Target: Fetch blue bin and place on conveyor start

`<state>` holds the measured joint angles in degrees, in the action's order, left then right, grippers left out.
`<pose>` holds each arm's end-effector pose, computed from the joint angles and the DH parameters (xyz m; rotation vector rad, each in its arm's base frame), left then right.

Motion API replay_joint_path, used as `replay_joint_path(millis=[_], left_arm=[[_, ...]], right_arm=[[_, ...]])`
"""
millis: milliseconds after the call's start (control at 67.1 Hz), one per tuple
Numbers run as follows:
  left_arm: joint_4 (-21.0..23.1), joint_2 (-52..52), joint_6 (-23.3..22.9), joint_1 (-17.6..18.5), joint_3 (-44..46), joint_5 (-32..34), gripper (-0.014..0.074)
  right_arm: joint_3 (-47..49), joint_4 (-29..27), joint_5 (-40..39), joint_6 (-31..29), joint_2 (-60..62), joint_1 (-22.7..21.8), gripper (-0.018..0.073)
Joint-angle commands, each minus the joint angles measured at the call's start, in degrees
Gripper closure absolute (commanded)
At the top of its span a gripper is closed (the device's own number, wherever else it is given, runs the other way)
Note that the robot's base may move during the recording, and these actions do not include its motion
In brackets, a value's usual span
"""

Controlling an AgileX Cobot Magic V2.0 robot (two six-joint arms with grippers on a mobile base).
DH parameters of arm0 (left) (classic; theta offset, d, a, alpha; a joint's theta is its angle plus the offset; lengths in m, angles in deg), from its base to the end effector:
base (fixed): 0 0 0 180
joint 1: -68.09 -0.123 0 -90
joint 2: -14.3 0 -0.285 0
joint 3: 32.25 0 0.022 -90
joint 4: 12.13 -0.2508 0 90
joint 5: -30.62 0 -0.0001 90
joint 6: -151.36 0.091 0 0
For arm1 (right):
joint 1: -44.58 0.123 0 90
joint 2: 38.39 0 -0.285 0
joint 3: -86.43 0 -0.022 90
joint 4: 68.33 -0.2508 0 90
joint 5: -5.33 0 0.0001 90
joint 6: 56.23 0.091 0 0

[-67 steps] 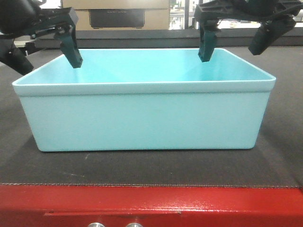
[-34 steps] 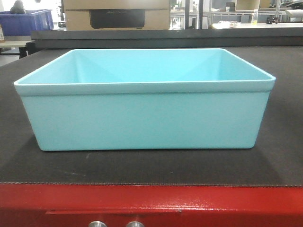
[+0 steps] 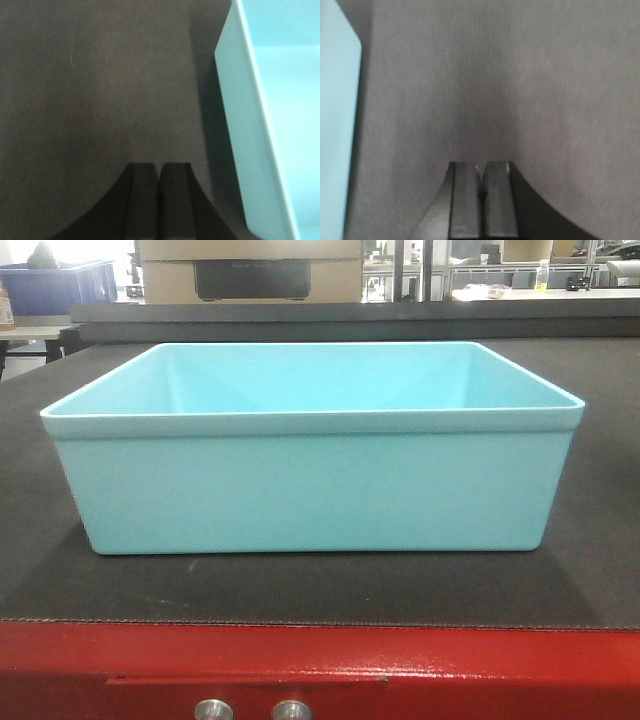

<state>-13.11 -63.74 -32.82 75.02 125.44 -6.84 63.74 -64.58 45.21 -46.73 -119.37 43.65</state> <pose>0.2509 -0.0295 0.3109 0.0692 2.4053 -0.0711 0.2581 -0.0080 0.2934 0.1821 2.4966 -0.0115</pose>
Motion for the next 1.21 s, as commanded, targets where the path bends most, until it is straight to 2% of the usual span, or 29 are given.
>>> replay_joint_path(millis=[0,238,417,670,879,1192], left_arm=[[-0.06,4.00,0.14,-0.23,-5.53,5.48,0.0707],[-0.27,20.12,0.14,-0.23,-20.71,14.90,0.0707],[-0.27,34.84,0.14,-0.23,-26.04,14.73,0.0707],[-0.40,52.84,0.14,-0.23,-27.03,14.19,0.0707],[-0.40,58.75,0.14,-0.23,-27.03,14.09,0.0707],[-0.40,59.02,0.14,-0.23,-27.03,14.02,0.0707]], right_arm=[[-5.95,0.85,-5.12,0.06,3.81,-0.19,0.0721],[-17.78,0.85,-13.31,0.06,16.26,-0.19,0.0721],[-24.53,1.33,-17.19,0.06,30.14,0.02,0.0721],[-28.54,4.86,-17.61,0.06,51.28,0.02,0.0721],[-28.59,5.56,-18.26,0.06,63.62,0.02,0.0721],[-28.59,5.56,-19.38,0.06,65.31,0.02,0.0721]])
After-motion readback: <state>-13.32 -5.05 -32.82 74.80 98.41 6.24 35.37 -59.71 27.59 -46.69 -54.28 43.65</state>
